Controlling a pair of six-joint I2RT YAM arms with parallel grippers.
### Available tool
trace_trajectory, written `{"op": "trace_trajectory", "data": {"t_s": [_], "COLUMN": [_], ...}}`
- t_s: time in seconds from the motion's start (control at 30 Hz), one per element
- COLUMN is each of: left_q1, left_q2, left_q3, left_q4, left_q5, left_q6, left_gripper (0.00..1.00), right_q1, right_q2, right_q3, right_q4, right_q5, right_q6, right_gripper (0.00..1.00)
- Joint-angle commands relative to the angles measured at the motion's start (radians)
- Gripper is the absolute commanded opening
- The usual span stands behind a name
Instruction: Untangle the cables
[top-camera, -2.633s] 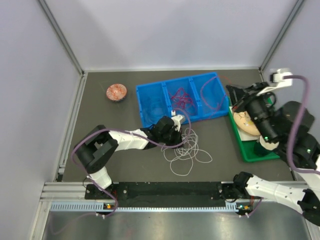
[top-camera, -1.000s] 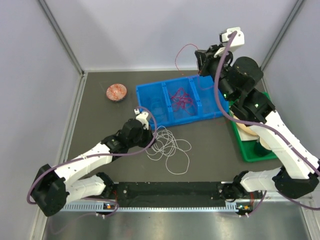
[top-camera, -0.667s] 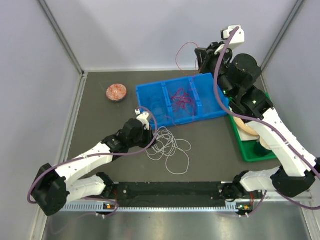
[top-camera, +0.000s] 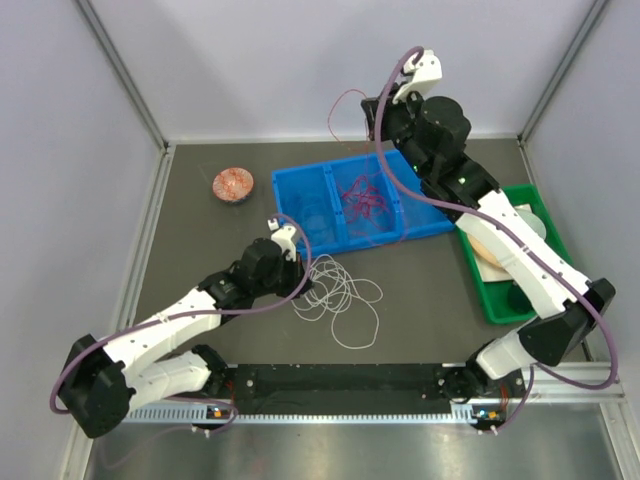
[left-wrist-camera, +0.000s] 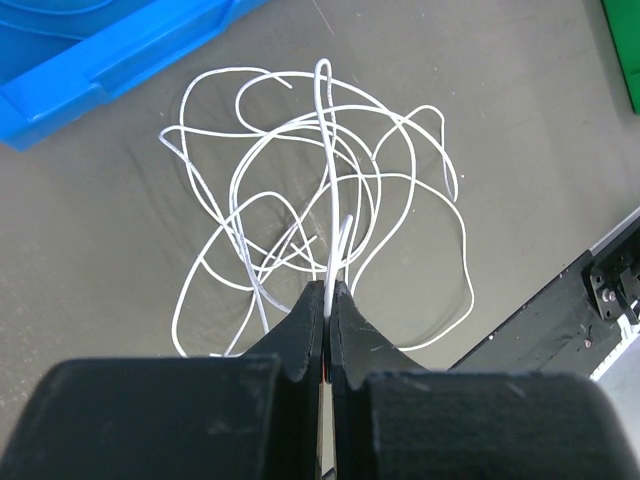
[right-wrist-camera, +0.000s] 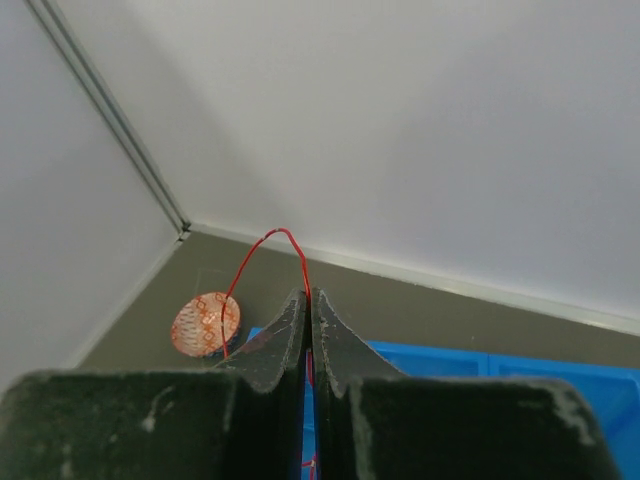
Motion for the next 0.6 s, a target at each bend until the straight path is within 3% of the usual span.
{"op": "trace_trajectory", "data": {"t_s": [0.0, 0.57], "left_q1": [0.004, 0.004], "left_q2": [-0.014, 0.02], "left_q3": [0.007, 0.058], "left_q4": [0.009, -0.001], "left_q5": [-0.018, -0.018], "left_q6": [0.012, 0.017], "left_gripper": [0.0, 0.0], "right_q1": [-0.018, -0.052], "right_q2": [0.006, 0.143], "right_q3": [0.028, 0.089], "right_q4": [0.069, 0.17], "right_q5": [-0.027, -0.021], "right_q6": [0.026, 0.007], "right_gripper": [0.0, 0.0]}}
